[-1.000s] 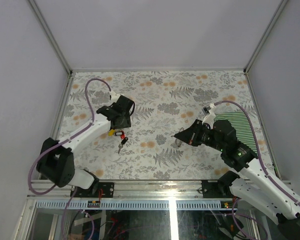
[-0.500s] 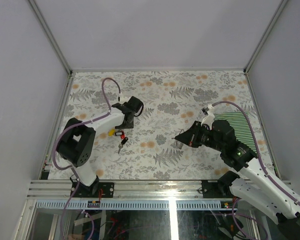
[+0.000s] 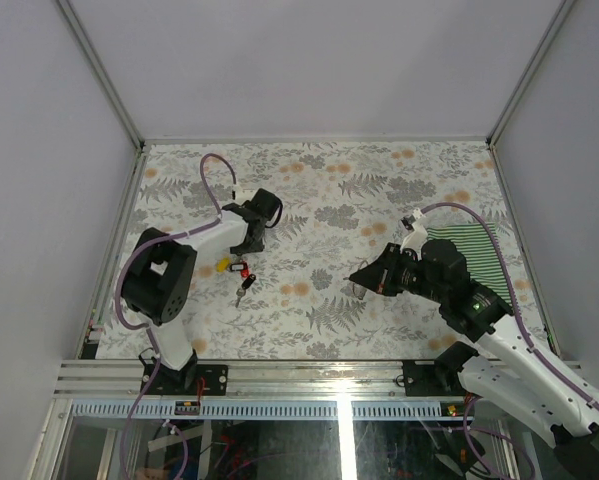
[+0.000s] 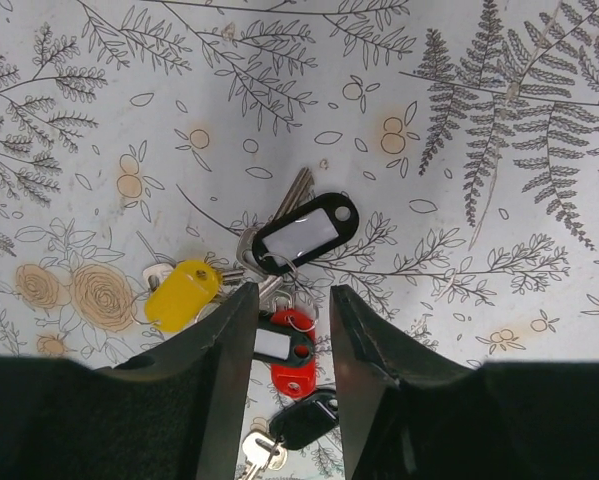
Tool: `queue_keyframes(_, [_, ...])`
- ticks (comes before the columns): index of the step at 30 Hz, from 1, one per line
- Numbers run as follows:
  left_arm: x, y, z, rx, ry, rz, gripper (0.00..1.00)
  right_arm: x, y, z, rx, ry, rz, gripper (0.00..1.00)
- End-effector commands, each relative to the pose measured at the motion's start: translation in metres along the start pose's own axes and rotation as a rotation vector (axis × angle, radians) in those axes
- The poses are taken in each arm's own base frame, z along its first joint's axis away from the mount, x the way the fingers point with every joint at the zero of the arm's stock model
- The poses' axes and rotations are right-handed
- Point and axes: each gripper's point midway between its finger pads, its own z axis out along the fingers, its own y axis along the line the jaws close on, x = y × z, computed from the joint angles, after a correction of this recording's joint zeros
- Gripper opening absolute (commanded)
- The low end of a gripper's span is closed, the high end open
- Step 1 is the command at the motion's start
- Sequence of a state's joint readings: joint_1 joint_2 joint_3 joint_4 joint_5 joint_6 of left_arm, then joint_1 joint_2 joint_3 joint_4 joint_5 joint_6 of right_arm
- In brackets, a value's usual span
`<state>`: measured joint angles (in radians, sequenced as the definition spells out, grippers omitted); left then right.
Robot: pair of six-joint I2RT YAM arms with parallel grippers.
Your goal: Put the keys on the keyring
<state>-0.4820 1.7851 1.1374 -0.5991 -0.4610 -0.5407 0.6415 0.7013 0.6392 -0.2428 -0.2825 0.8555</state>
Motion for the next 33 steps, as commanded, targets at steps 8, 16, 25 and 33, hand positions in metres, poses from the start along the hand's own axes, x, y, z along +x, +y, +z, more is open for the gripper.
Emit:
queue_keyframes(8, [0.008, -0.004, 0.013, 0.02, 0.007, -0.02, 0.31, -0.017, 0.032, -0.005, -0.097, -0.033, -0.045, 0.0])
queue_keyframes(16, [0.019, -0.001, 0.017, 0.008, 0.029, -0.01, 0.24, -0.017, 0.032, -0.004, -0.098, -0.032, -0.043, 0.0])
queue_keyframes(25, [0.025, -0.002, 0.02, 0.015, 0.046, -0.003, 0.13, -0.016, 0.031, -0.004, -0.097, -0.032, -0.041, 0.0])
queue_keyframes(33, [0.025, 0.001, 0.015, 0.021, 0.042, 0.005, 0.0, -0.016, 0.031, -0.004, -0.097, -0.032, -0.041, 0.0])
